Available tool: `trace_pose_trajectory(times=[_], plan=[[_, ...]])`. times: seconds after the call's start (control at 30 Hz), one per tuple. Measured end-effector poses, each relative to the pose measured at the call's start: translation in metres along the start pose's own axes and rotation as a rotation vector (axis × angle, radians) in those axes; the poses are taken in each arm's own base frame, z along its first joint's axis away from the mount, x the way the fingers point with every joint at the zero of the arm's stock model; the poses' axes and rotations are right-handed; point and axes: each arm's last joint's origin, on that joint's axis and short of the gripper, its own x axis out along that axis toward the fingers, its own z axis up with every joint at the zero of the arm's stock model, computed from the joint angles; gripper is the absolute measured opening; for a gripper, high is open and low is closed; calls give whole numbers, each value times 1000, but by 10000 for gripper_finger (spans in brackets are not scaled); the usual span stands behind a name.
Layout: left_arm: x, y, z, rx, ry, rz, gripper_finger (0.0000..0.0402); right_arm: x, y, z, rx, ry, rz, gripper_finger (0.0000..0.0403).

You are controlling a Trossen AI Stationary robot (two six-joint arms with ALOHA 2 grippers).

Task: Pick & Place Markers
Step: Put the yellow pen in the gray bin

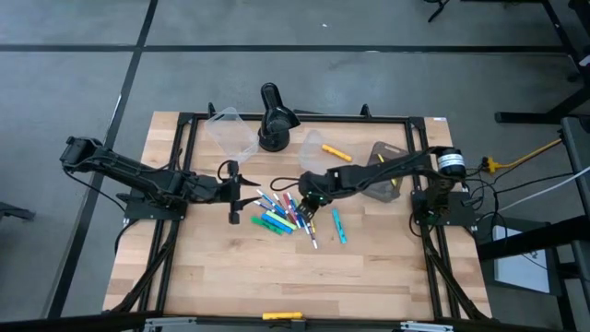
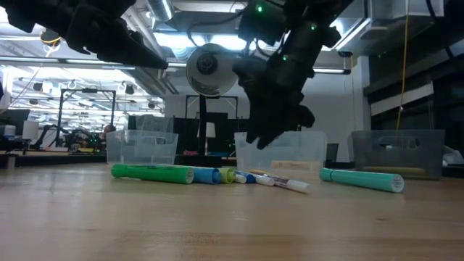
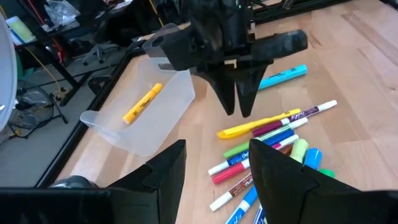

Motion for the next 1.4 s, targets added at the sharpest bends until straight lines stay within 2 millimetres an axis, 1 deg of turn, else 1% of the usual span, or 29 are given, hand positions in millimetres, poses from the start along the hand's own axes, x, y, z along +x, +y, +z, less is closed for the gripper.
trace_pose_trajectory(times=[0.17, 0.3, 0.67, 0.8, 0.87, 0.97, 1.3, 1.33, 1.4], plan=[[0, 0, 0, 0, 1, 0, 171, 8, -6, 1, 30, -6, -45, 204], [0, 0, 0, 0, 1, 0, 171, 15, -7, -1, 29, -2, -77, 230], [0, 0, 0, 0, 0, 0, 171, 48, -14, -11, 20, 58, -154, 236], [0, 0, 0, -1, -1, 0, 171, 51, -17, -13, 26, 45, -208, 234], [0, 0, 0, -2, -1, 0, 171, 51, -18, -14, 41, 49, -228, 225], [0, 0, 0, -4, -1, 0, 171, 51, -19, -15, 52, 55, -246, 196], [0, 0, 0, -11, -2, 0, 171, 51, -21, -18, 53, 88, -260, 51], [0, 0, 0, -11, -2, 0, 171, 52, -21, -18, 54, 92, -257, 44], [0, 0, 0, -12, -2, 0, 171, 52, -21, -19, 55, 99, -249, 45]])
